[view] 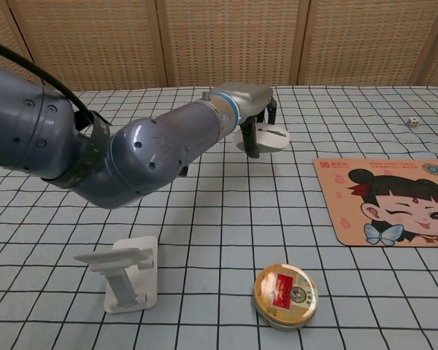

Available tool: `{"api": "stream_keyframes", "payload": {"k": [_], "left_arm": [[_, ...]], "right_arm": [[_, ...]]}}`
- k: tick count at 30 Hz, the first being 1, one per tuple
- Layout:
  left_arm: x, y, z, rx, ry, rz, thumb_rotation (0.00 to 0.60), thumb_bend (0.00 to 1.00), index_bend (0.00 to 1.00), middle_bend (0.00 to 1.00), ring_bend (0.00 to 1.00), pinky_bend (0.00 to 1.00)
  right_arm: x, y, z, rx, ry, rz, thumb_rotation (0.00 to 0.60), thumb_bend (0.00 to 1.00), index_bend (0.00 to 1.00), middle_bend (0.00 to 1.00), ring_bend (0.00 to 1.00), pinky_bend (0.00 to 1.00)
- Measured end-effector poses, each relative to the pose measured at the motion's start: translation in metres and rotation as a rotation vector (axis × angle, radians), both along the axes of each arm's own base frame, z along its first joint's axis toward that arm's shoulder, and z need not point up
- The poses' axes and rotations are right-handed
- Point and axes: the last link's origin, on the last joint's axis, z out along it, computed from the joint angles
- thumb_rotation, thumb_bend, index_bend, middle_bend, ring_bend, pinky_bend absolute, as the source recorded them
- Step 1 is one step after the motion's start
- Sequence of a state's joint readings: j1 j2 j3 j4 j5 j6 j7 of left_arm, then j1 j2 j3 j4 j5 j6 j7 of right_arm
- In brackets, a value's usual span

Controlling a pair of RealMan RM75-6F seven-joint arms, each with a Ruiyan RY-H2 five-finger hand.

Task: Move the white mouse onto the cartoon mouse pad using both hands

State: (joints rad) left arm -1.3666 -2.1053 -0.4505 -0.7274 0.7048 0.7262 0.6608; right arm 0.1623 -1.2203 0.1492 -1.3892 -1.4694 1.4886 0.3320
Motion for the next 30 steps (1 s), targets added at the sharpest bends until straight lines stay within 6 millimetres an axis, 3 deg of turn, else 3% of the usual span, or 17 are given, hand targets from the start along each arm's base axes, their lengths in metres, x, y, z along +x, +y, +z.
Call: {"api": "stream_keyframes", "payload": {"k": [4, 8, 10, 17, 30], "left_arm": [[0.009, -0.006, -0.014, -0.029, -0.003, -0.003, 0.600, 0.47, 0.53, 0.34, 0.31, 0.36], [0.018, -0.017, -0.030, -0.085, -0.022, -0.002, 0.600, 0.35, 0.29, 0.08, 0.08, 0.17], [0.019, -0.018, -0.034, -0.097, -0.019, -0.003, 0.600, 0.27, 0.20, 0.01, 0.01, 0.09], [0.011, -0.013, -0.027, -0.098, -0.059, 0.026, 0.600, 0.17, 0.11, 0.00, 0.00, 0.03], [-0.027, -0.012, 0.018, -0.071, -0.164, 0.072, 0.600, 0.16, 0.10, 0.00, 0.00, 0.03]], "right_arm": [[-0.001, 0.000, 0.002, -0.004, -0.002, -0.001, 0.600, 0.13, 0.07, 0.00, 0.00, 0.00], [-0.001, 0.000, 0.003, -0.009, -0.002, -0.005, 0.600, 0.13, 0.07, 0.00, 0.00, 0.00], [-0.001, 0.000, 0.003, -0.009, 0.000, -0.004, 0.600, 0.13, 0.07, 0.00, 0.00, 0.00], [0.000, 0.001, 0.002, -0.009, 0.012, -0.005, 0.600, 0.13, 0.07, 0.00, 0.00, 0.00], [0.002, 0.003, -0.002, -0.005, 0.048, -0.010, 0.600, 0.13, 0.07, 0.00, 0.00, 0.00]]}}
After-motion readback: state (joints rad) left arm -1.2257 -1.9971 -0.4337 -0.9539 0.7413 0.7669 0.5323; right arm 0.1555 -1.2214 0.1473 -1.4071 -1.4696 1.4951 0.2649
